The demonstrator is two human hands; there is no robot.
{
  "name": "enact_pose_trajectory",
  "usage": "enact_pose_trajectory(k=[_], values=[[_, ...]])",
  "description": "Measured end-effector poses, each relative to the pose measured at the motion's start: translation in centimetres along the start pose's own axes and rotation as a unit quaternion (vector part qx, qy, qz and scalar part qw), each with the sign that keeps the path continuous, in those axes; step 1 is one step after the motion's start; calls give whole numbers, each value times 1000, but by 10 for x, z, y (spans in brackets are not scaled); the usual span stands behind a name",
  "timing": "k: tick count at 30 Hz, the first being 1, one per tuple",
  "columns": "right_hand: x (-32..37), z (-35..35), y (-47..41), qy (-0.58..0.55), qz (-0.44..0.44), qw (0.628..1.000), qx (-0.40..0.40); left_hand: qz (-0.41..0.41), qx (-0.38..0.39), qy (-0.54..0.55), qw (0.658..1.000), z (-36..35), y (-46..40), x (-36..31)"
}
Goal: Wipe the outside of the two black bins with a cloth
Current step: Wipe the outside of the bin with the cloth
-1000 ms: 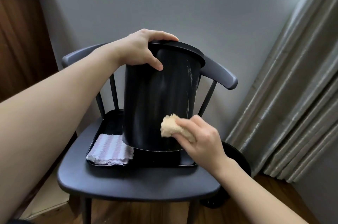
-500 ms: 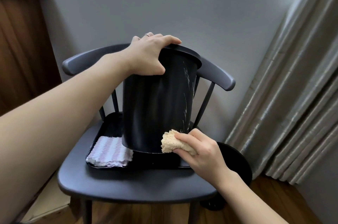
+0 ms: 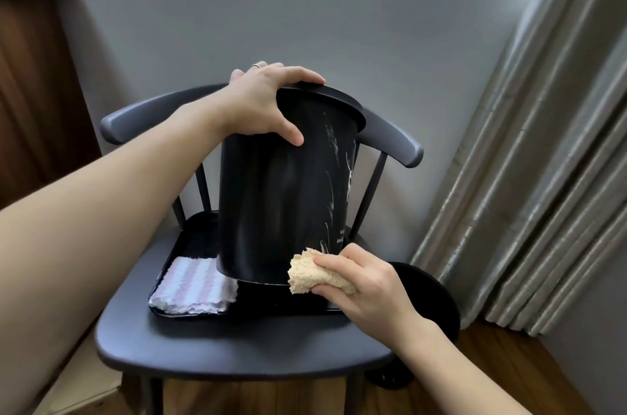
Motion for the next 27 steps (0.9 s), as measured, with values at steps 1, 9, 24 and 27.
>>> enact_pose_trajectory(k=[1,9,24,27], values=[[0,-1,-1,7,6,1000,6,1,-1,5,1000,0,1,2],[-3,29,-60,45,2,999,-29,1,7,23,1000,3,7,8],[0,54,-108,79,-53,993,-70,-13,18,31,999,7,13,11],[-2,69,-136,45,-101,987,-115,-27,21,20,999,5,13,8]])
Point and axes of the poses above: each hand's wrist, its own y-axis away from the middle knuckle, its own z-axis out of the back of the hand, x = y × z, the point moved 1 cm from there along -y, towards the middle knuckle, and after that the axes turned 13 degrees about x, right-handed, at the moved point
